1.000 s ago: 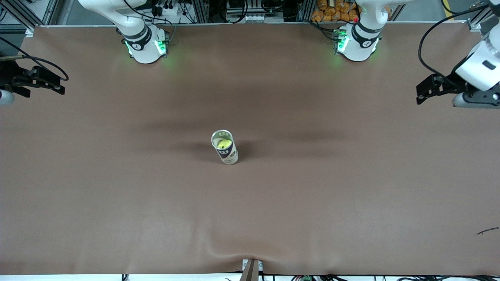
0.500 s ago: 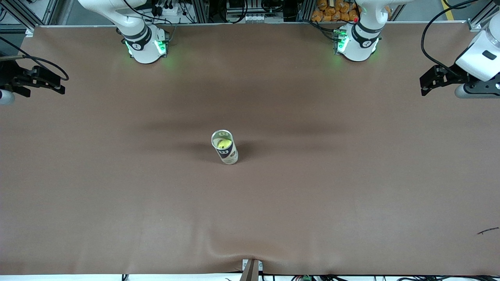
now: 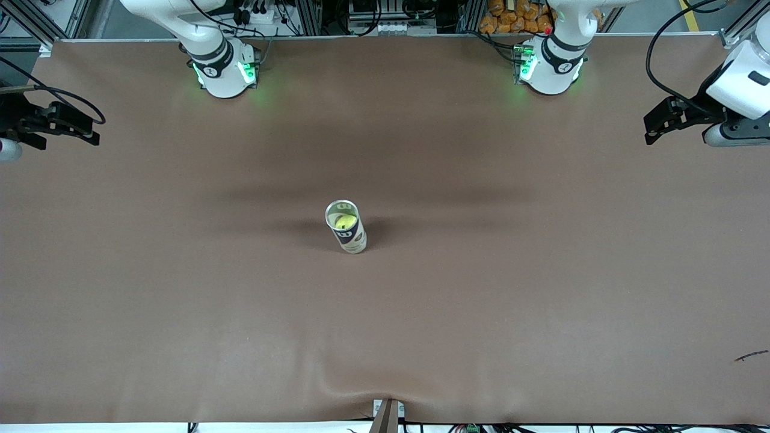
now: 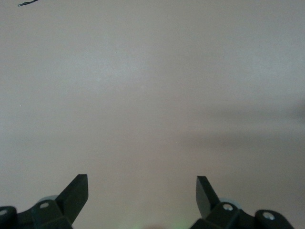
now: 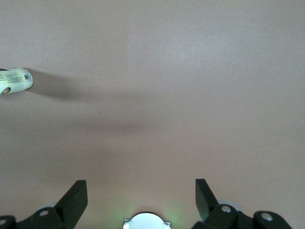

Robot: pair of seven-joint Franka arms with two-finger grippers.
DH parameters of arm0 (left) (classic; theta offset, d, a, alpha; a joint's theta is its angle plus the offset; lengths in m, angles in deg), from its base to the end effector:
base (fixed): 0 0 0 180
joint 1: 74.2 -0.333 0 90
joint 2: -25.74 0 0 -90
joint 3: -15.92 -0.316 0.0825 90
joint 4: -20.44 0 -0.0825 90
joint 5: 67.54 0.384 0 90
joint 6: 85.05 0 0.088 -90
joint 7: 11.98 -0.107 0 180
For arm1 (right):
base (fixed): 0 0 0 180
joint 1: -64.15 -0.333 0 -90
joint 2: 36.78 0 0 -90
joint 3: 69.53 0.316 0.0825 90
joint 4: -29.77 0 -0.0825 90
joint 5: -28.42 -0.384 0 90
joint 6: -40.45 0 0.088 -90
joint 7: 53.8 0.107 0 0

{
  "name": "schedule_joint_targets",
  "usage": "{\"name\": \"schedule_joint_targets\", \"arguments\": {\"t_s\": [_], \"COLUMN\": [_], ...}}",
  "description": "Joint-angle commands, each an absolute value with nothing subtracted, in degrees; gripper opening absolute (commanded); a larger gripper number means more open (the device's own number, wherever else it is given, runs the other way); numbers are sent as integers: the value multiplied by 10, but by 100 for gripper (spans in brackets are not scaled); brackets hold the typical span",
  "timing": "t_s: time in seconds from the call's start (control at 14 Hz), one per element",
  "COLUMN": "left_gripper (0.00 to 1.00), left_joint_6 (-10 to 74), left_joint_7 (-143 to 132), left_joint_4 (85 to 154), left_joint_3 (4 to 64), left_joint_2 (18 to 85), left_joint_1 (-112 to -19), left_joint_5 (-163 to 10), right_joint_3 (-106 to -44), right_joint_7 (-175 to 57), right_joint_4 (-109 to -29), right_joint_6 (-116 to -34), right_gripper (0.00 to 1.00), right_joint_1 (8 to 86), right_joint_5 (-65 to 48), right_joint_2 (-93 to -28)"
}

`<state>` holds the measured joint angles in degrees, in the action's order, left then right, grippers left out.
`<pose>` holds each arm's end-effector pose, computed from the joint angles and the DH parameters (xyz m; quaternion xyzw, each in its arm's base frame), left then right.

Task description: Insert tennis ball vertically with right arm

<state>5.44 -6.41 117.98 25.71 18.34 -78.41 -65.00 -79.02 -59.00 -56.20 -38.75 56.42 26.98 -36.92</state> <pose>0.5120 -0.0511 0.6313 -0.9994 -0.0004 -0.0053 0.0328 0.5351 -0.0133 0.6404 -0.9976 -0.0316 0.0594 0.0159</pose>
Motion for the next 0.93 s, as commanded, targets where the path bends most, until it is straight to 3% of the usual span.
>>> {"name": "schedule_joint_targets", "arguments": {"t_s": [0.0, 0.14, 0.86], "left_gripper": [100, 100, 100], "left_joint_6": [49, 49, 34], "left_joint_7": [-30, -18, -17], "left_joint_4": [1170, 1170, 1171], "left_joint_3": [240, 216, 216], "left_joint_2": [183, 183, 187], "left_joint_1": [-765, -739, -739], "left_joint_5": [-659, -660, -677], "right_joint_3": [-796, -796, -796], "right_joint_7": [-592, -591, -590], "right_joint_4": [-557, -557, -557], "right_joint_6": [-398, -400, -402], "right_gripper": [100, 100, 100], "right_joint_1": [564, 565, 564], "right_joint_5": [278, 279, 275], "right_joint_2": [-363, -363, -363]}}
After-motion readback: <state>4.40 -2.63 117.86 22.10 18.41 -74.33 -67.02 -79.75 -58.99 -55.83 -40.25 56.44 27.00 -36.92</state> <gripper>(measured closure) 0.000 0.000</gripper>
